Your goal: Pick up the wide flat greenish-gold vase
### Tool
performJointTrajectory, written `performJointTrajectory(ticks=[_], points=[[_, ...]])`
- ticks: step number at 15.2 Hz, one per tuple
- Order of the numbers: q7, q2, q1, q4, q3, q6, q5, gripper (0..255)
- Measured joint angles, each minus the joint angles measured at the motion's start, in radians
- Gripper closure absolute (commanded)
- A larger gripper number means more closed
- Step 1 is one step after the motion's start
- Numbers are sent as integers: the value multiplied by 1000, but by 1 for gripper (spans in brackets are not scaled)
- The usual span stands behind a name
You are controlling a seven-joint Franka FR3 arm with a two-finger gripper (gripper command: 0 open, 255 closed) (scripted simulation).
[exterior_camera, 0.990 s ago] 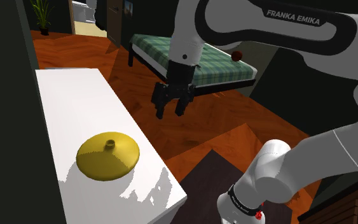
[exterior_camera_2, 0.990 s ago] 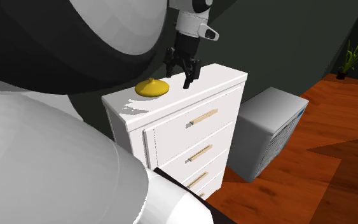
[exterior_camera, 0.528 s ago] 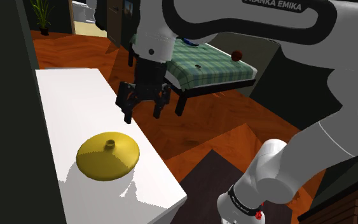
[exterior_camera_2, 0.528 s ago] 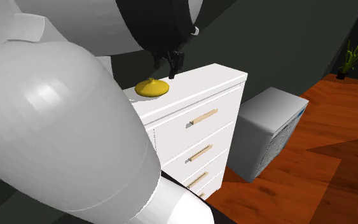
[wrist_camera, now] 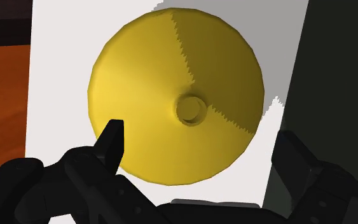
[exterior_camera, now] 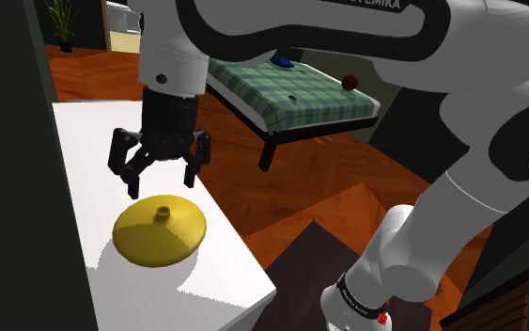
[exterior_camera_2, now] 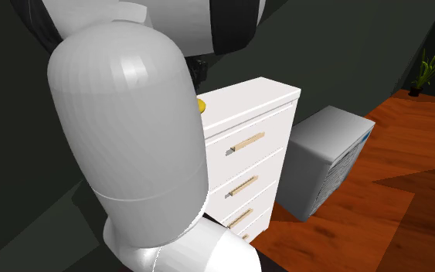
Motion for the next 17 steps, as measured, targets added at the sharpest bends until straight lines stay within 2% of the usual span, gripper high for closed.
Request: performJointTrajectory(ticks=[6,7,17], points=[[-18,2,2,-73,2,73,4,0],[-18,5,2,-75,3,78,3,255],[-17,7,3,-77,4,83,2,255]])
